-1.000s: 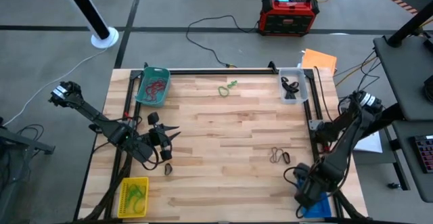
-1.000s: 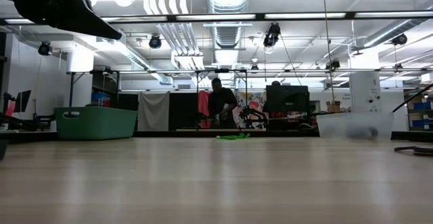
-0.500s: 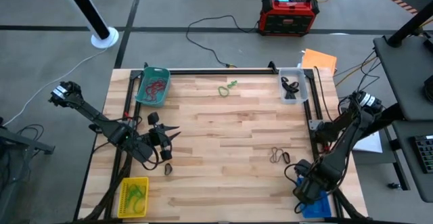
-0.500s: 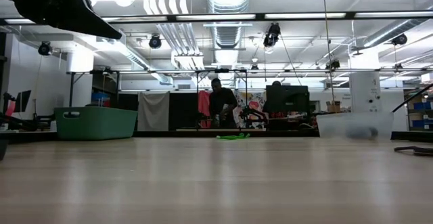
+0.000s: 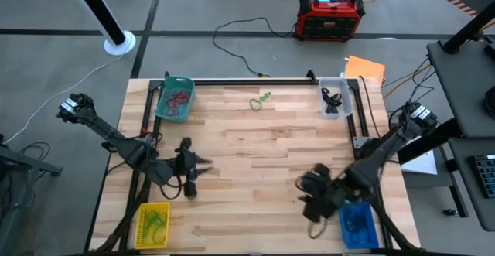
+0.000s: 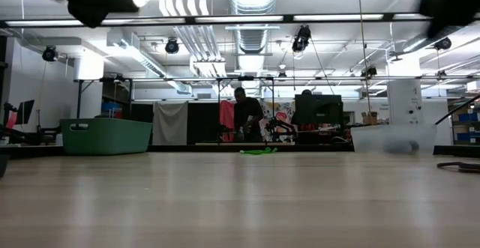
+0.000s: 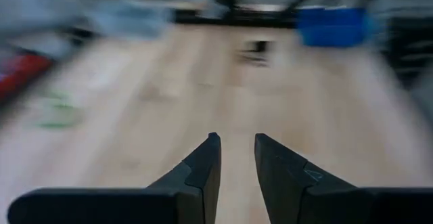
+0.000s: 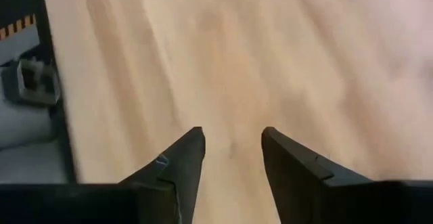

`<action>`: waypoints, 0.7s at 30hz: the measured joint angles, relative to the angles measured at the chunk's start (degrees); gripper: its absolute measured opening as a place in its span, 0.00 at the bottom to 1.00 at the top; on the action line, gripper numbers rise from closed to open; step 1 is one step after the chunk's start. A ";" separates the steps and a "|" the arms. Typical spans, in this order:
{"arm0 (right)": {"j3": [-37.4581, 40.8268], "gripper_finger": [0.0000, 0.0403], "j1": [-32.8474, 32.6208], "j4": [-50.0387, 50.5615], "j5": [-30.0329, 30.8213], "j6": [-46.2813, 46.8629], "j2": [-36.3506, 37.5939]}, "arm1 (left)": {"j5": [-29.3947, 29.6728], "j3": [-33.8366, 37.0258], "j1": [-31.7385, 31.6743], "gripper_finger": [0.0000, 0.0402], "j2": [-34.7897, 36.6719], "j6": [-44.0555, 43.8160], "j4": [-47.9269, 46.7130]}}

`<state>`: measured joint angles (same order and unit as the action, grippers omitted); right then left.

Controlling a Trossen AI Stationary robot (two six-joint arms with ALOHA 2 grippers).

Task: Sort rubber bands into baskets
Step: Put the black rubber band into the transparent bin

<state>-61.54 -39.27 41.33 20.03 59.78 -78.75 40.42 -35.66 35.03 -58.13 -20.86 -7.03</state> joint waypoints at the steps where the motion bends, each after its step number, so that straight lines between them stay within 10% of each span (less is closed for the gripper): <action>1: 0.00 0.35 1.94 -1.82 0.39 -4.52 -0.05 | -3.16 -1.63 -0.07 0.19 -0.66 -2.50 -0.55; 9: 0.06 0.30 11.24 -6.71 0.72 -25.48 -0.05 | -23.33 -22.19 1.44 0.19 -13.55 -49.68 -47.21; 14: 1.77 0.29 11.54 -6.97 1.57 -30.45 -0.05 | -24.98 -31.29 1.94 0.19 -26.10 -58.06 -66.06; 21: 4.02 0.32 12.63 -7.44 7.25 -33.99 -0.06 | -26.00 -39.96 2.39 0.23 -37.80 -58.18 -67.90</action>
<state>-57.52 -26.64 33.89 27.27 25.79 -78.82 14.42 -75.62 37.43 -95.93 -79.05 -74.94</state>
